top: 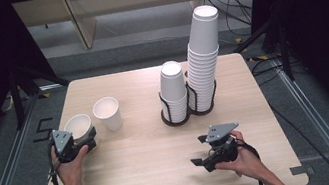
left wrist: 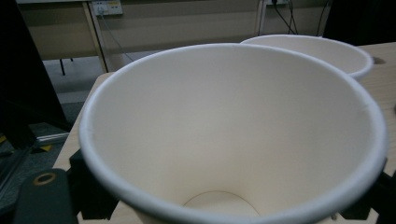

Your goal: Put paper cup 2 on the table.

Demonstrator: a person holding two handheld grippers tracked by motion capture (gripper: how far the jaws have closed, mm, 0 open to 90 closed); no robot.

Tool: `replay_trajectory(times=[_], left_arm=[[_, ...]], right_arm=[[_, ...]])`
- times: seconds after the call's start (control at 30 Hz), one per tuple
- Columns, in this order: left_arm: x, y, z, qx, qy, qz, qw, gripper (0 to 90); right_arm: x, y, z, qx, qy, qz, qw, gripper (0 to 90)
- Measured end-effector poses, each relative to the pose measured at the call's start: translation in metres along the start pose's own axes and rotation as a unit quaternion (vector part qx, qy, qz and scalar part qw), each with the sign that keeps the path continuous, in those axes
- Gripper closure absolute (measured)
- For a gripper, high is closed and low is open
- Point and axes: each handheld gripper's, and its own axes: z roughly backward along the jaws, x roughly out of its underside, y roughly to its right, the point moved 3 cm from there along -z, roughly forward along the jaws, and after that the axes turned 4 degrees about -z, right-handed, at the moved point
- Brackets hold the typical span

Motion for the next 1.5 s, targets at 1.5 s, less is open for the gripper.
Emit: replay_trajectory(times=[1.5], left_arm=[[0.022, -0.012, -0.023, 0.022, -0.049, 0.003, 0.9986, 14.3]], right_arm=[[0.012, -0.002, 0.009, -0.005, -0.012, -0.004, 0.9999, 16.9]])
